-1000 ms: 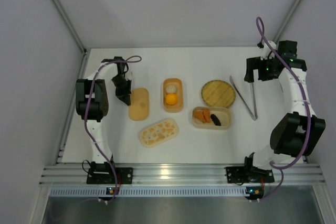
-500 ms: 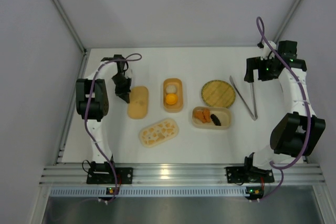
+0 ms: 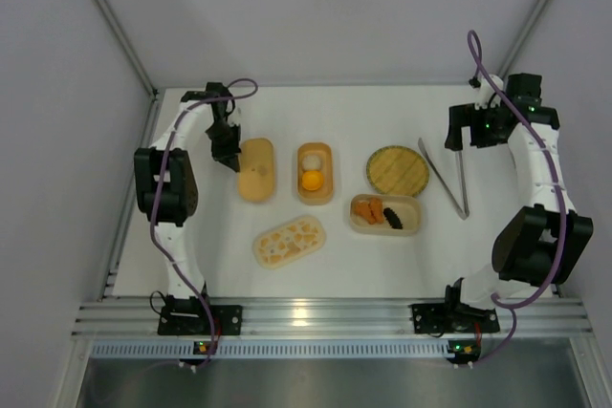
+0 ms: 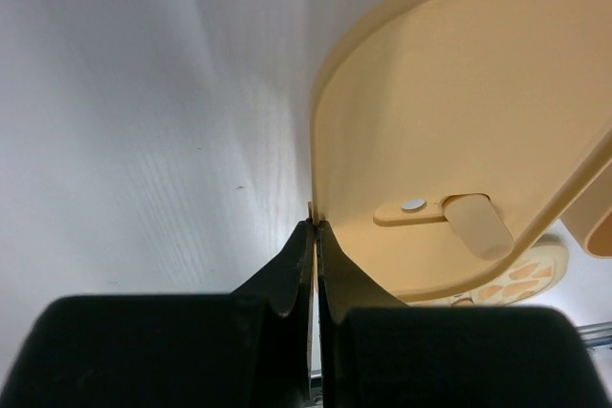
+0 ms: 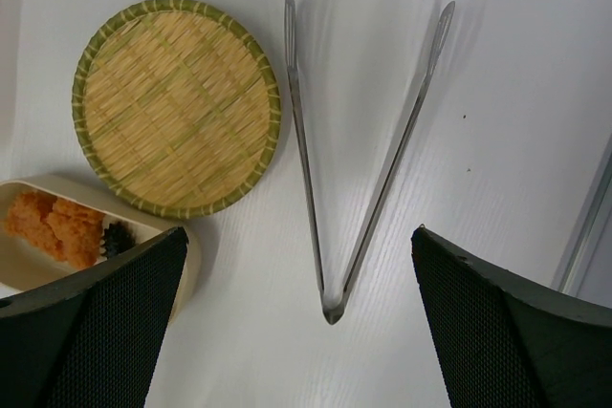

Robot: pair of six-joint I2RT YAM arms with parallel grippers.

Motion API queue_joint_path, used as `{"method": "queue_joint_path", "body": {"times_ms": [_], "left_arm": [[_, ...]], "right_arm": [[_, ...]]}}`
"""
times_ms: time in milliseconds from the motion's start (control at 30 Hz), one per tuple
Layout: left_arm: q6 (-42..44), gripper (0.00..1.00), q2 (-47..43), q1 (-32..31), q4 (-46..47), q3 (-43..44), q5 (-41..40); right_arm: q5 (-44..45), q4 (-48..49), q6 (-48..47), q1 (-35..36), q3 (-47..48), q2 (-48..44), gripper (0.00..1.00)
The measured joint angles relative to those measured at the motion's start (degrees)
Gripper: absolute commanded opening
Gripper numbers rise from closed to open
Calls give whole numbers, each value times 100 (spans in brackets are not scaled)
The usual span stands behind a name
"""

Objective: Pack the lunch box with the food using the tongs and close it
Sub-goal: Pick up the box lid from the center of the board.

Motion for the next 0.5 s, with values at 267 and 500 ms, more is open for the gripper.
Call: {"method": "queue_joint_path", "body": {"times_ms": [267, 500], "left_arm": [[-621, 0, -219, -846, 57, 48, 9], [-1054, 0, -304, -1478, 157, 223, 26]], "right_arm": [[81, -17, -7, 216, 26, -79, 99], [291, 11, 13, 1034, 26, -138, 99]]}}
